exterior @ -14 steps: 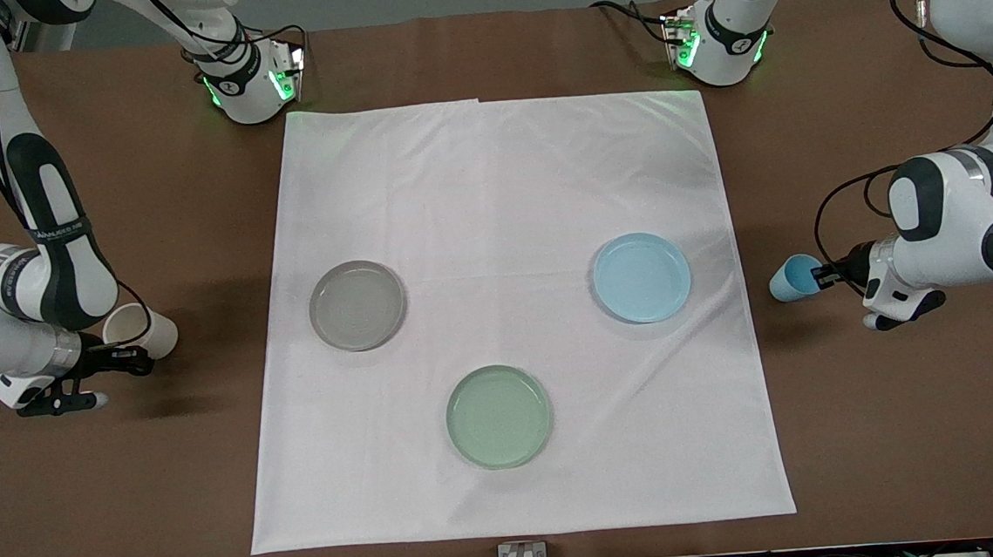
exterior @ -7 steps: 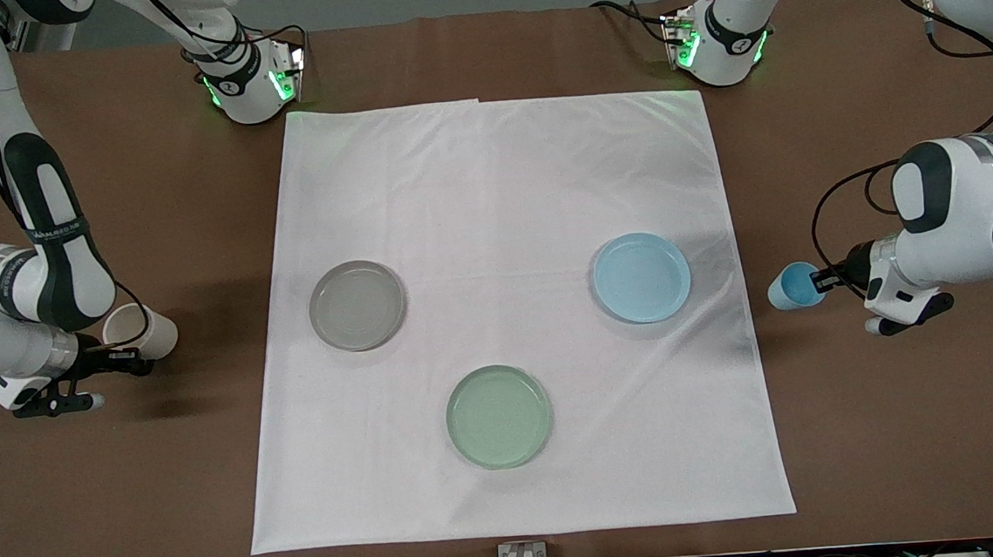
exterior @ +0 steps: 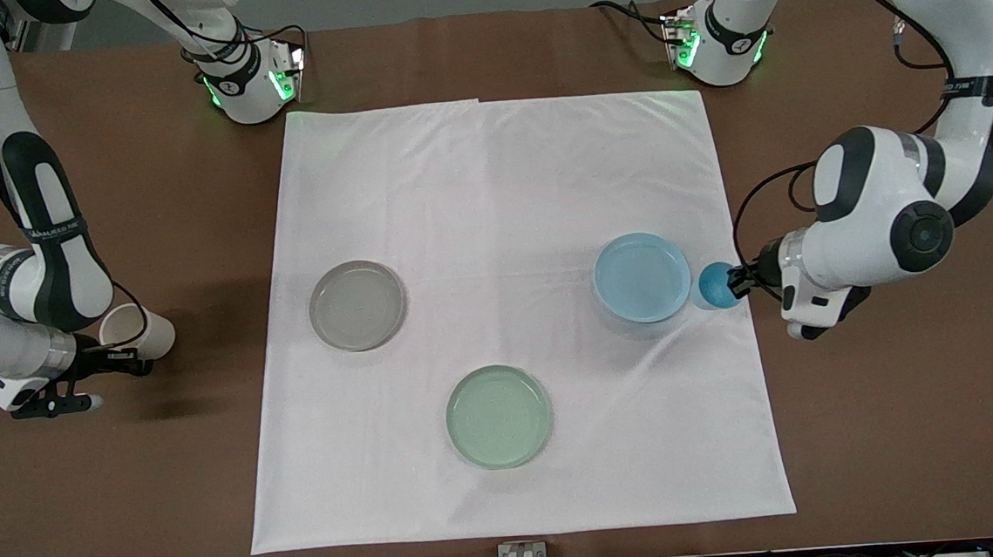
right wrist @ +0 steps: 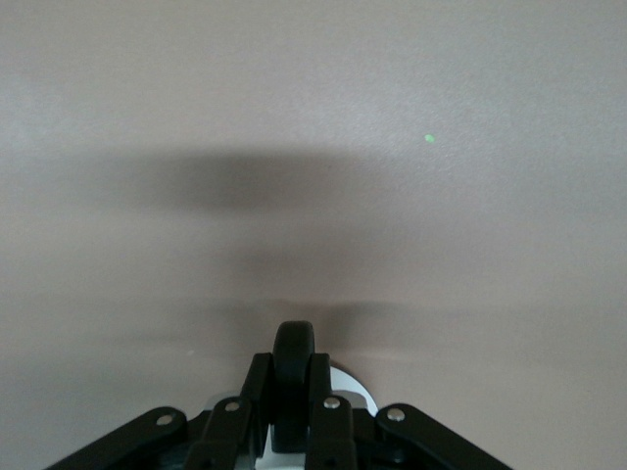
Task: Place blue cup in blue plate and white mug in gray plate
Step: 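Carry the blue cup over the blue plate while the right gripper lifts the mug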
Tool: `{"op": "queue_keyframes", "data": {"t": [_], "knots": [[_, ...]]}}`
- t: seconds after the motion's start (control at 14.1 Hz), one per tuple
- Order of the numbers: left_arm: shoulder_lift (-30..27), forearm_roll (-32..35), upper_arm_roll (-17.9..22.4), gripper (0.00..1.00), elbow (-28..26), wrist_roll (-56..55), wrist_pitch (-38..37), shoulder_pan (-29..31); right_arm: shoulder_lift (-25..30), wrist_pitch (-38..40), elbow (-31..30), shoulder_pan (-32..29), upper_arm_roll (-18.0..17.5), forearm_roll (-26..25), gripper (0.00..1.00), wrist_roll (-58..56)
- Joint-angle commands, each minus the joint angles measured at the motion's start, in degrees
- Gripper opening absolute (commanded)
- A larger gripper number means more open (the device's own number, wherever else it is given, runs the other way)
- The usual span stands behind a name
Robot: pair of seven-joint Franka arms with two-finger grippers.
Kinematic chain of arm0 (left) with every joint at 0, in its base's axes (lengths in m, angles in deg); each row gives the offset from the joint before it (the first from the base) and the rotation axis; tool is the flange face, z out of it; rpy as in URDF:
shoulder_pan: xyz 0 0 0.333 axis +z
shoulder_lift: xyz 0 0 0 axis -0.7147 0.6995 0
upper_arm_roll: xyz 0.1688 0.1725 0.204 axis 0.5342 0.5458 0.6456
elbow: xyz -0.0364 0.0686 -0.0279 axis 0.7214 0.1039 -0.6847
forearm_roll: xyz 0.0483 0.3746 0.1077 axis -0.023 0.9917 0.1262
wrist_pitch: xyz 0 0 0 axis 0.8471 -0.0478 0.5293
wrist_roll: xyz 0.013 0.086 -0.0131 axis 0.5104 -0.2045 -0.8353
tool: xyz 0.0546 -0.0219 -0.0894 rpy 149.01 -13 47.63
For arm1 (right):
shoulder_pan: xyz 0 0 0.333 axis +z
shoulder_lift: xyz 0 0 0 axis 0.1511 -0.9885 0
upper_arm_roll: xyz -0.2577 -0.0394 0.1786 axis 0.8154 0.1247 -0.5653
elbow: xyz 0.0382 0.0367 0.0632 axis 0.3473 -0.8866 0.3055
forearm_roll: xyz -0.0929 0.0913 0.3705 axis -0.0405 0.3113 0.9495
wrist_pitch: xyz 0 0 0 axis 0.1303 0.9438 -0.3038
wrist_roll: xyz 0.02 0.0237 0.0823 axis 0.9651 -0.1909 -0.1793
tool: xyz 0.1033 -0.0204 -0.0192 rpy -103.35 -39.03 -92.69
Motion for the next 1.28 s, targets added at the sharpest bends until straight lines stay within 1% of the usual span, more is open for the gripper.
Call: {"op": "queue_keyframes", "data": {"t": [0.0, 0.07, 0.21, 0.28, 0.43, 0.57, 0.71, 0.92, 1.06, 1.13, 1.21], "knots": [[4.24, -1.06, -0.11, 0.00, 4.74, -5.26, -0.98, -2.49, 5.46, 11.46, 3.27, 2.37, -0.46, 0.42, 0.04, -0.21], [5.12, -1.06, -0.03, 0.00, 5.45, -6.32, -0.89, -3.37, 7.49, 14.47, 3.72, 3.86, -0.46, 0.33, 0.04, 1.80], [6.79, -1.06, -0.03, 0.00, 7.29, -8.87, -0.80, -5.04, 10.83, 18.69, 3.64, 8.86, -0.46, 0.07, 0.04, 9.07], [7.50, -1.06, -0.03, 0.00, 7.91, -10.45, -0.80, -6.18, 11.72, 20.54, 3.64, 11.84, -0.46, -0.02, 0.04, 13.46], [8.99, -1.15, -0.11, 0.00, 9.40, -13.26, -0.19, -8.12, 12.16, 21.18, 3.46, 18.26, -0.46, -0.02, 0.04, 20.51], [10.40, -0.97, -0.03, 0.00, 10.46, -15.37, -0.01, -9.26, 11.64, 20.39, 3.37, 23.36, -0.64, 0.86, 0.04, 27.10], [10.58, -0.10, 0.15, 0.00, 10.46, -15.56, 0.08, -10.23, 10.76, 17.33, 2.50, 27.94, -0.55, 1.91, 0.04, 30.45], [10.58, 0.87, 0.32, 0.00, 9.32, -15.65, 0.87, -9.88, 8.13, 12.58, 2.23, 31.90, -0.55, 2.00, 0.04, 35.99], [10.58, 2.01, 0.41, 0.00, 6.35, -15.65, 2.09, -10.06, 5.50, 8.45, 2.14, 33.31, -0.64, 2.79, 0.04, 37.32], [10.32, 3.41, 0.32, 0.00, 4.16, -15.65, 2.97, -9.54, 4.96, 7.74, 2.14, 33.49, -0.55, 3.66, 0.04, 37.32], [10.14, 3.42, 0.32, 0.00, 2.83, -15.65, 3.15, -9.18, 4.61, 7.47, 2.14, 33.67, -0.55, 4.46, 0.04, 37.32]]}}
